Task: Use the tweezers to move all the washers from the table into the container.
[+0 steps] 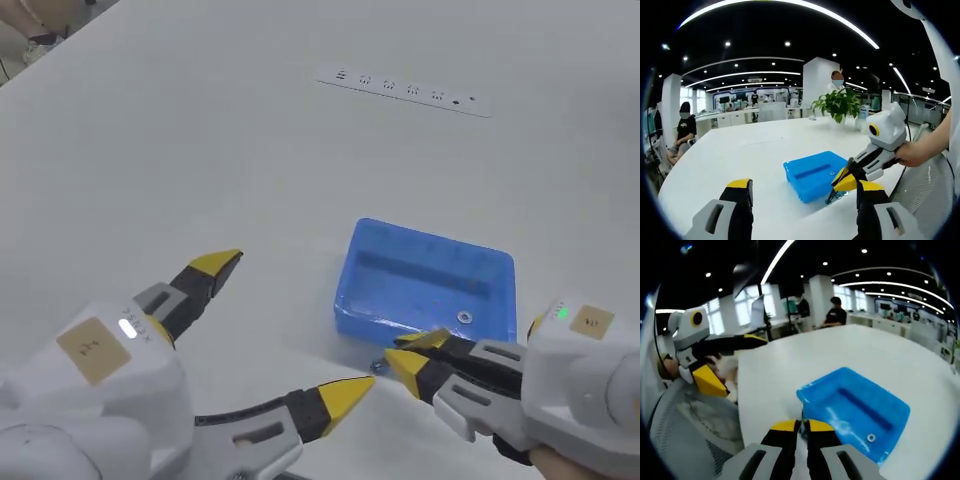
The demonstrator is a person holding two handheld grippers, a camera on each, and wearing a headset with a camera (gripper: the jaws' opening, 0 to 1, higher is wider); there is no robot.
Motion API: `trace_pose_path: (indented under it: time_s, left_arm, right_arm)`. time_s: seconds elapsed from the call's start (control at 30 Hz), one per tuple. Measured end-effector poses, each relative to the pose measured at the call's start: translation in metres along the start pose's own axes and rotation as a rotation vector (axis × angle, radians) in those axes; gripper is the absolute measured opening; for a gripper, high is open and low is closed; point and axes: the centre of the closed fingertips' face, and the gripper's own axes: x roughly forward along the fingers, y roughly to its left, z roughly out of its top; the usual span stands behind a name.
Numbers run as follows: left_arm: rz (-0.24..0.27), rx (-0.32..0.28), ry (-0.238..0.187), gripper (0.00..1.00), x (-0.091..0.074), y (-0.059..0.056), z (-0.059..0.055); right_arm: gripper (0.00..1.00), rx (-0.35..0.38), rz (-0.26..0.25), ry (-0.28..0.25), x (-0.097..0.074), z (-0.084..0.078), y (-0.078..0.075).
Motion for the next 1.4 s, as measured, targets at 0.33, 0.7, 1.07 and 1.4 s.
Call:
trace_pose_path:
  time_s: [0.33, 0.7, 1.07, 1.4]
  left_arm:
    - [-0.004, 0.004, 0.015, 0.85, 0.001, -0.001, -0.003]
    - [0.001, 0.006, 0.018, 0.84, 0.0, 0.001, -0.004]
    - [-0.033, 0.0, 0.029, 0.81, 0.001, -0.004, -0.007]
    - [-0.225, 0.095, 0.242, 0.48, 0.003, -0.04, -0.037]
  right_arm:
    - [0.03, -0.084, 0.022, 0.081, -0.001, 0.006, 0.004]
    - [0.01, -0.136, 0.05, 0.211, 0.001, -0.007, 0.005]
    - [0.0, -0.304, 0.16, 0.499, -0.024, -0.023, 0.018]
    - [0.01, -0.125, 0.185, 0.374, -0.032, 0.006, 0.033]
